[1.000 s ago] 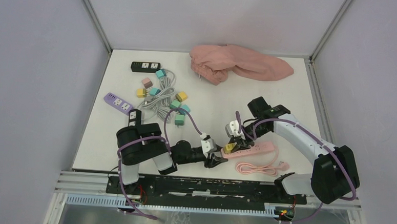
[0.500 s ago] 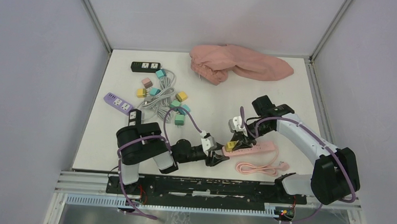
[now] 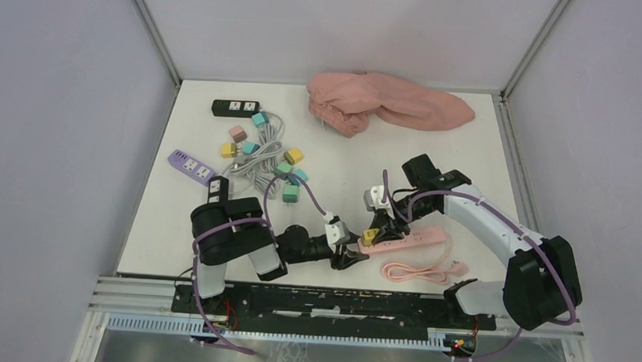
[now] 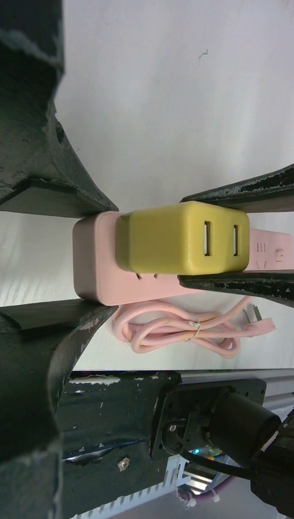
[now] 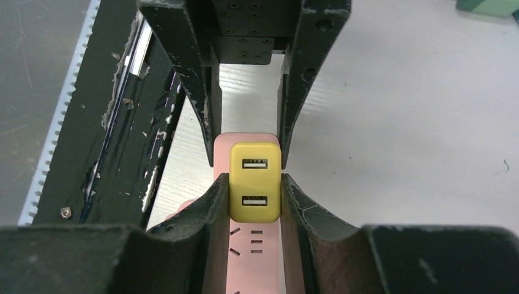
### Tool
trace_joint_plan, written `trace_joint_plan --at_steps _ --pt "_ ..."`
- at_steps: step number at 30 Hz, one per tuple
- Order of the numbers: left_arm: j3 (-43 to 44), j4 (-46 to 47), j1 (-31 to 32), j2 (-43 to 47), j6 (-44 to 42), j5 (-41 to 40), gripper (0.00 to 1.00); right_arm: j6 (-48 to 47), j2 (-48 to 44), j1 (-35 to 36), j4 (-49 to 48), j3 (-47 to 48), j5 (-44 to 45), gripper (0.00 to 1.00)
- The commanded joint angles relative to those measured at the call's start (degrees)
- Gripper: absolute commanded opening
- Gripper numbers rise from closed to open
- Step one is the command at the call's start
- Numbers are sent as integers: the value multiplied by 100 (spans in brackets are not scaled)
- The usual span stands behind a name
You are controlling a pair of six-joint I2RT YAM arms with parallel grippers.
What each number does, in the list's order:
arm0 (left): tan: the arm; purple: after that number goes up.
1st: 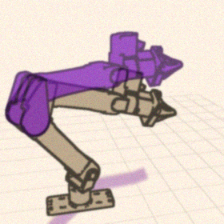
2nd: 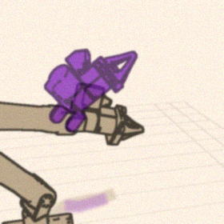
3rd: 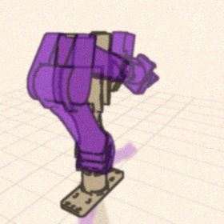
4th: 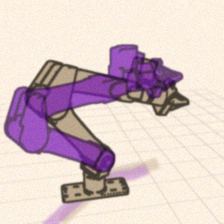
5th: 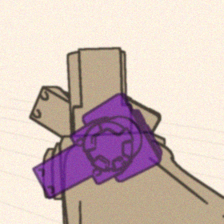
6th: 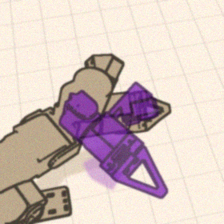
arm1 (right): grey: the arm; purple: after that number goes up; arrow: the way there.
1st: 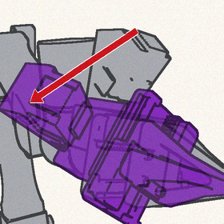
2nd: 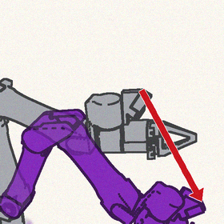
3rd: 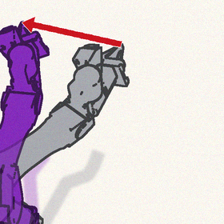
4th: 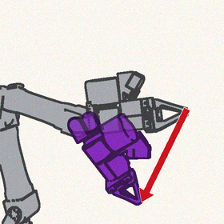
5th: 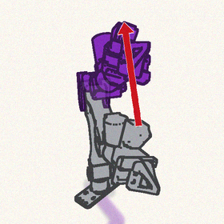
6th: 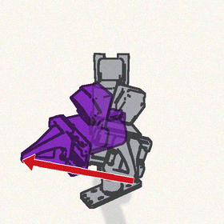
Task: Pull the plug off the socket
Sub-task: Remove the plug from the socket.
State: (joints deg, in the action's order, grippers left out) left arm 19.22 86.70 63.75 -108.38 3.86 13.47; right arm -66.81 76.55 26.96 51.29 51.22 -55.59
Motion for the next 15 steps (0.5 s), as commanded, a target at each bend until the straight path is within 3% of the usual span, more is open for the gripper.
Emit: trace_joint_plan --at_steps 1,5,10,13,15 --pt "127 5 -62 -156 62 -225 3 308 -73 -356 212 511 -864 0" --pt "92 58 -90 -142 93 -172 3 -1117 -128 -532 1274 587 -286 0" --pt "81 70 -105 -126 119 -147 3 -2757 -29 -331 2331 374 -969 0" --pt "98 66 -108 -130 148 -145 3 -2533 99 143 2140 337 -1050 0" --pt "105 24 -108 -119 159 -135 3 -1876 66 369 1447 231 -1070 0"
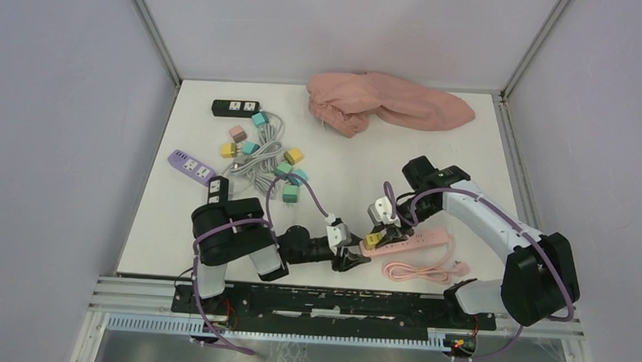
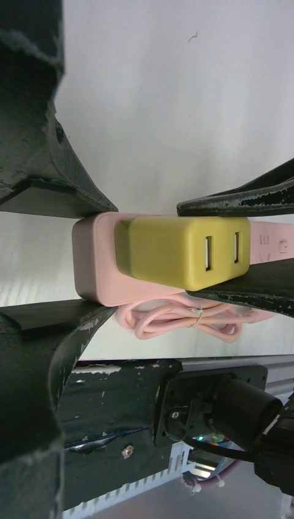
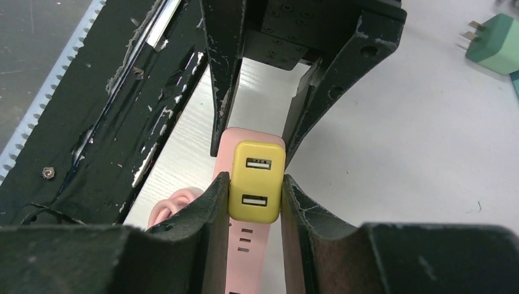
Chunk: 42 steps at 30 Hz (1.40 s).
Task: Pull the plug off the socket
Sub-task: Remove the plug from the socket.
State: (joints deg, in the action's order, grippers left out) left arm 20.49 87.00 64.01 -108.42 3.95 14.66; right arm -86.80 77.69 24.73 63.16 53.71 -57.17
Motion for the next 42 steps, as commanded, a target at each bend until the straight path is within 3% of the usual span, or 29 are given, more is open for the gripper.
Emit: trace_joint_plan --at_steps 1,5,8,13,18,20,25,28,31,38,42 --pt "-24 -25 -134 -105 154 -253 3 518 -87 631 -77 -77 -954 0" --pt "-24 -86 -134 -98 149 -279 3 2284 -211 548 -1328 -62 -944 0" --pt "-13 -86 -134 -124 149 -281 3 2697 -260 89 -1463 56 -781 0" --pt "-10 -68 -167 -119 192 -224 3 1223 -453 -386 -373 87 -518 0" --pt "-21 -51 -183 -98 236 -185 3 -630 -257 -285 946 48 -1076 0" --pt "-17 -50 -187 -100 246 -177 3 -905 -84 -23 1223 94 -1245 0" --pt "7 -102 -187 -70 269 -174 3 594 -68 502 -271 -150 -1334 0" --pt "2 -154 -187 -47 268 -199 3 2184 -149 447 -1321 -149 -1255 0" --pt "6 -152 -196 -65 270 -209 3 2702 -208 38 -1565 -12 -1138 0" --pt "-18 -101 -258 -58 366 -162 3 1540 -606 -547 -858 -177 -553 0" --pt "-19 -99 -265 -52 396 -149 3 148 -386 -336 172 -225 -1186 0"
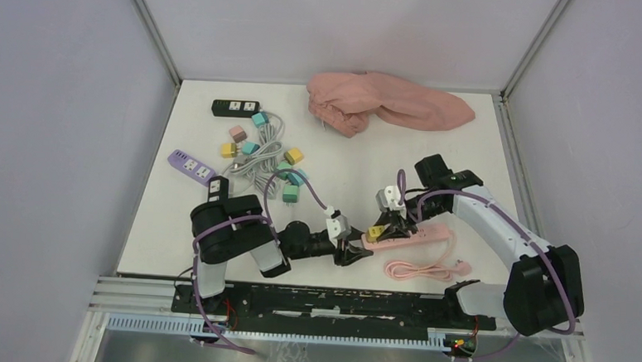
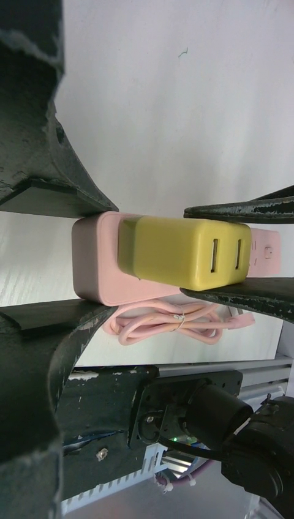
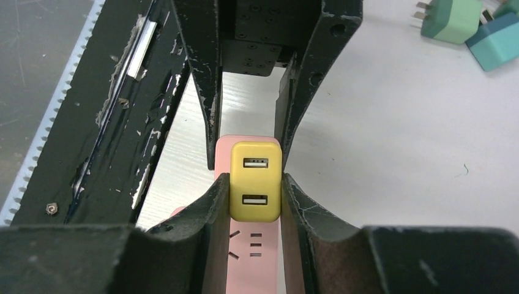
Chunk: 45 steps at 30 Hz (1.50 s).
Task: Pull the plug off the socket
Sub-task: Remove the plug from the socket.
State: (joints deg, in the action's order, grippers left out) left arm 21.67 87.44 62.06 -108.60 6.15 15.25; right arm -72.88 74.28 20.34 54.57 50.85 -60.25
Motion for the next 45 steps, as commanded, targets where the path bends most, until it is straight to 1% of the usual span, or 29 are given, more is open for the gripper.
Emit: trace_joint_plan --at_steps 1,3,5,7,8,10,12,14,17,19,20,21,22,24,26,28,29,30,32,35,36,38,40,41,42,43,44,45 --pt "-132 -143 -75 -46 183 -206 3 -1328 45 270 1133 107 -991 0" --pt "-123 -146 -71 -64 185 -199 3 -1156 133 631 968 109 -1013 0" --pt "-111 -162 -65 -74 193 -197 3 -320 161 787 294 34 -1153 0" --pt "-119 -196 -69 -74 193 -221 3 660 161 783 -417 43 -1229 0" --pt "-126 -194 -71 -82 182 -231 3 1006 160 731 -655 82 -1197 0" --pt "-129 -190 -76 -96 185 -246 3 1397 121 531 -898 148 -1091 0" --pt "-128 -187 -80 -111 180 -244 3 1481 35 260 -934 156 -857 0" --pt "-128 -178 -84 -118 176 -234 3 1115 -59 86 -630 175 -473 0" --pt "-137 -153 -105 -110 196 -199 3 54 -146 7 265 211 -176 0" --pt "-159 -123 -129 -116 239 -189 3 -1219 -108 5 1073 201 -478 0" --pt "-164 -98 -151 -122 272 -184 3 -1715 -39 58 1460 190 -809 0" --pt "-161 -79 -163 -131 305 -172 3 -1984 45 189 1698 206 -923 0" --pt "-143 -68 -175 -135 338 -150 3 -1993 118 364 1708 227 -966 0" --pt "-102 -77 -186 -164 376 -92 3 -1563 244 798 1354 232 -1008 0" --pt "-40 -195 -185 -174 393 -59 3 -622 306 979 624 209 -1261 0" --pt "-26 -376 -181 -158 370 -124 3 641 336 847 -204 281 -1497 0" --pt "-49 -426 -187 -154 351 -186 3 877 361 673 -329 330 -1631 0" --pt "-68 -432 -197 -156 324 -248 3 918 386 366 -302 379 -1730 0" --pt "-126 -421 -234 -186 321 -300 3 686 444 -36 34 457 -1657 0" --pt "-129 -408 -320 -261 345 -267 3 -357 509 -325 978 540 -1097 0" --pt "-135 -409 -346 -267 351 -243 3 -765 529 -336 1252 548 -932 0" --pt "-152 -437 -399 -261 352 -235 3 -1219 551 -303 1622 504 -888 0" --pt "-147 -541 -429 -250 305 -256 3 -1606 522 -19 1798 439 -909 0" --pt "-121 -594 -437 -264 285 -258 3 -1450 468 257 1565 353 -891 0" --pt "-100 -626 -436 -286 283 -247 3 -1046 388 538 1066 239 -845 0" --pt "-68 -664 -439 -306 288 -223 3 -311 268 832 421 106 -804 0" --pt "-35 -693 -435 -325 301 -197 3 610 136 1014 -483 -54 -824 0" --pt "-8 -741 -439 -347 321 -174 3 1734 25 1054 -1451 -218 -887 0"
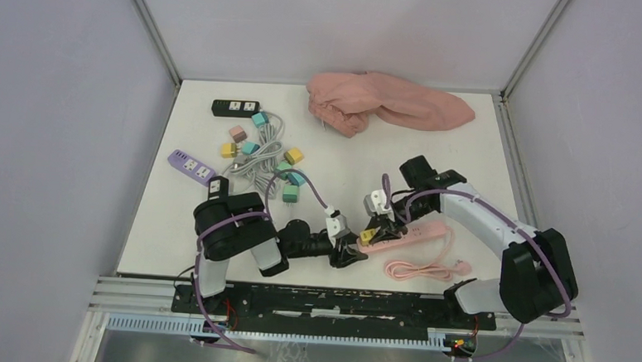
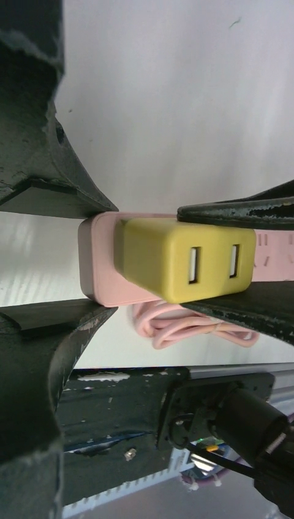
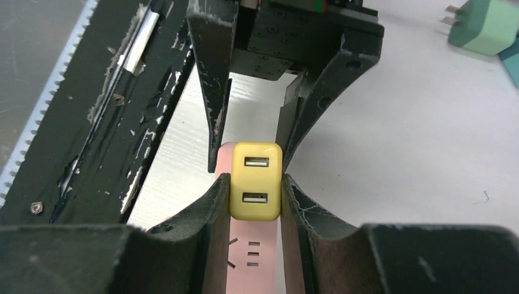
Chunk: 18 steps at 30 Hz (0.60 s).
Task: Pull the plug off the socket
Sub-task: Remove the plug from the socket.
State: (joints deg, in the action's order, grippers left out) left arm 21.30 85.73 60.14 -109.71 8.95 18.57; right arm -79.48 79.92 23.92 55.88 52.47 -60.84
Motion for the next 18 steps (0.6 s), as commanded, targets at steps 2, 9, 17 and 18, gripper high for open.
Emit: trace_joint_plan --at_steps 2,9,17,18 --pt "59 -674 -242 -252 78 -494 3 4861 -685 615 -3710 -642 -604 0" --pt "2 -670 -269 -241 63 -539 3 3072 -827 -612 -1723 -293 -482 0" --pt "-20 -532 -389 -215 195 -353 3 -1926 30 319 2365 343 -1087 0" --pt "-6 -531 -396 -225 217 -332 3 -1659 93 479 2178 385 -1191 0"
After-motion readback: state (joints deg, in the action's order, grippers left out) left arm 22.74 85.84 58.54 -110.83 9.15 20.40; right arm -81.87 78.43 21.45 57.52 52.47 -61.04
